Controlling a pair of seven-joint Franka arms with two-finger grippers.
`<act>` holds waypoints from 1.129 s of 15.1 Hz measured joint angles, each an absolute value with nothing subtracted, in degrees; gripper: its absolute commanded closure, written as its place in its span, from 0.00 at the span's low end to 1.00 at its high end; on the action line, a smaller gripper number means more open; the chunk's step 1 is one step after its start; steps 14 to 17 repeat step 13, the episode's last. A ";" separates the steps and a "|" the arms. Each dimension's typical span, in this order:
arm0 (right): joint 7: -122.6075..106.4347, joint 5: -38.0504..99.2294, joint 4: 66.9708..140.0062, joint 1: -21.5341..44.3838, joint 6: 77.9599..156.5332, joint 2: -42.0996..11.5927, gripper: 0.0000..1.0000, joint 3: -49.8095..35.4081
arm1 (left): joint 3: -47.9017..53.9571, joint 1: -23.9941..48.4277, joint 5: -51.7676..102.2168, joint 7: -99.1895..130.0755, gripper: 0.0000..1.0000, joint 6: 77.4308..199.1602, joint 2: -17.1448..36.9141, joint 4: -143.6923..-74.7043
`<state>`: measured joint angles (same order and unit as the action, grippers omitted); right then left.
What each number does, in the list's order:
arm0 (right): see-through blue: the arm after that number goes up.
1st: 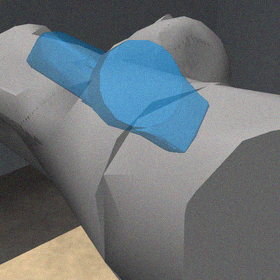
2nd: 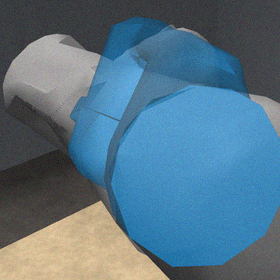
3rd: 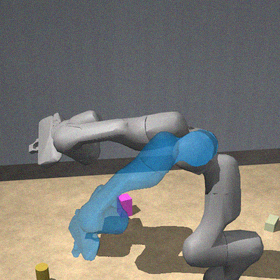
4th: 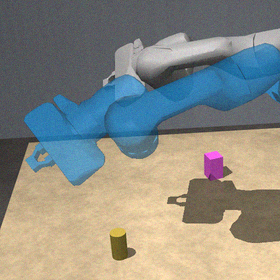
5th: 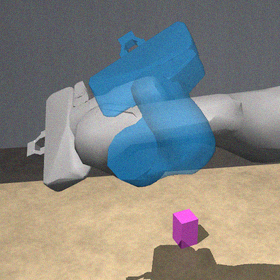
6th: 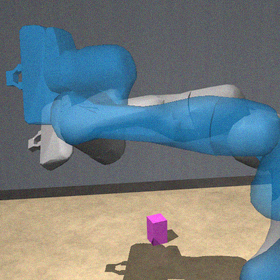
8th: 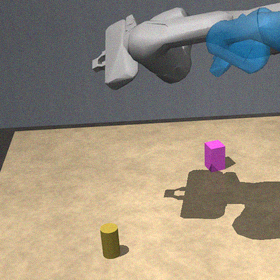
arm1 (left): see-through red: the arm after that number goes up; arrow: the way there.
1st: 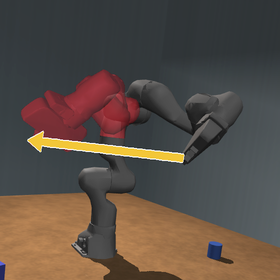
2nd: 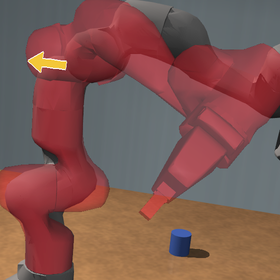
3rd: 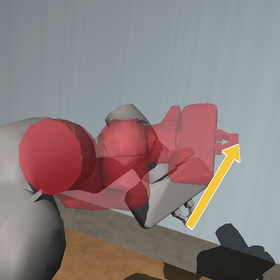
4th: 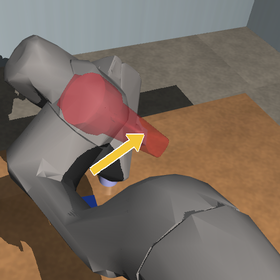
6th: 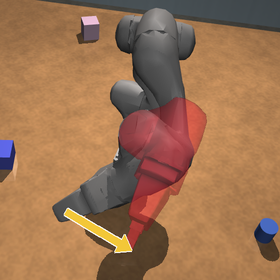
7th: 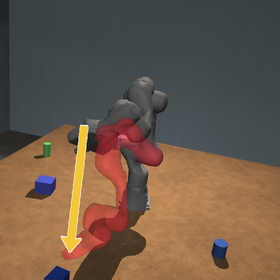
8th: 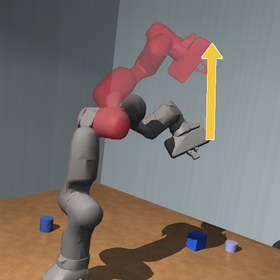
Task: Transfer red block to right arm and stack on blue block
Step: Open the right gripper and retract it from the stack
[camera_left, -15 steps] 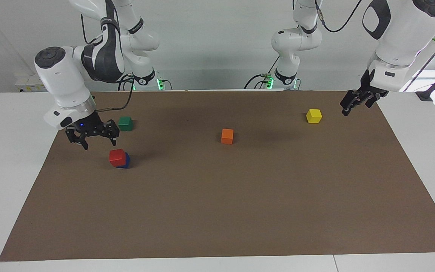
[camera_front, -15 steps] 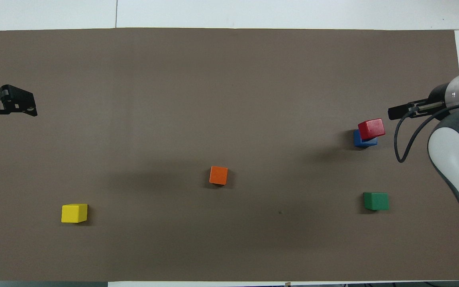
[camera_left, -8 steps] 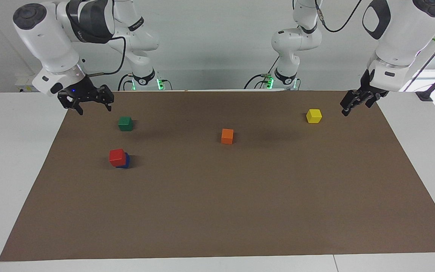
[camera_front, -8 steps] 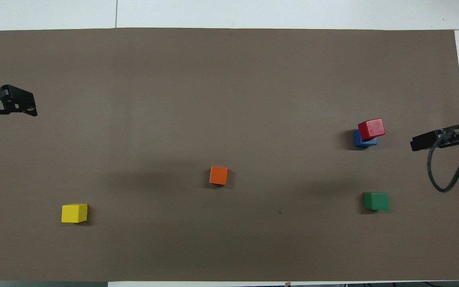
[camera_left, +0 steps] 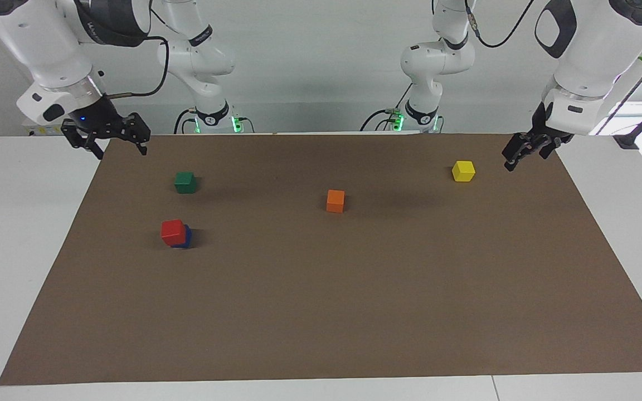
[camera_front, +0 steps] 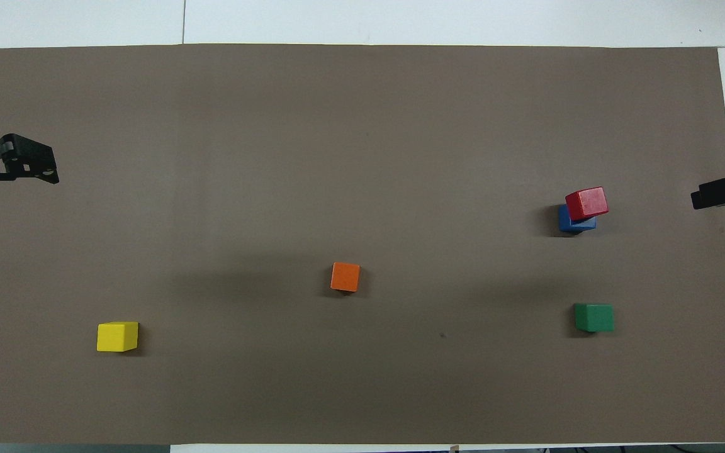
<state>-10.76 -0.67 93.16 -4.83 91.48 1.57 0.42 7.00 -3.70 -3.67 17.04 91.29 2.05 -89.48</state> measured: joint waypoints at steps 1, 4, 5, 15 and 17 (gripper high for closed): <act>-10.76 -1.24 92.83 -4.60 91.74 1.34 0.00 0.38 | 7.00 -3.70 -3.67 17.04 0.00 91.29 2.05 -89.48; -10.76 -1.46 92.65 -4.28 91.98 1.11 0.00 0.37 | 7.00 -3.70 -3.68 17.04 0.00 91.29 2.05 -89.48; -10.76 -1.46 92.65 -4.29 91.98 1.10 0.00 0.43 | 7.00 -3.70 -3.68 17.04 0.00 91.29 2.05 -89.48; -10.76 -1.45 92.65 -4.61 91.87 1.10 0.00 0.57 | 7.00 -3.70 -3.68 17.04 0.00 91.28 2.05 -89.48; -10.76 -1.45 92.65 -4.61 91.87 1.10 0.00 0.57 | 7.00 -3.70 -3.68 17.04 0.00 91.28 2.05 -89.48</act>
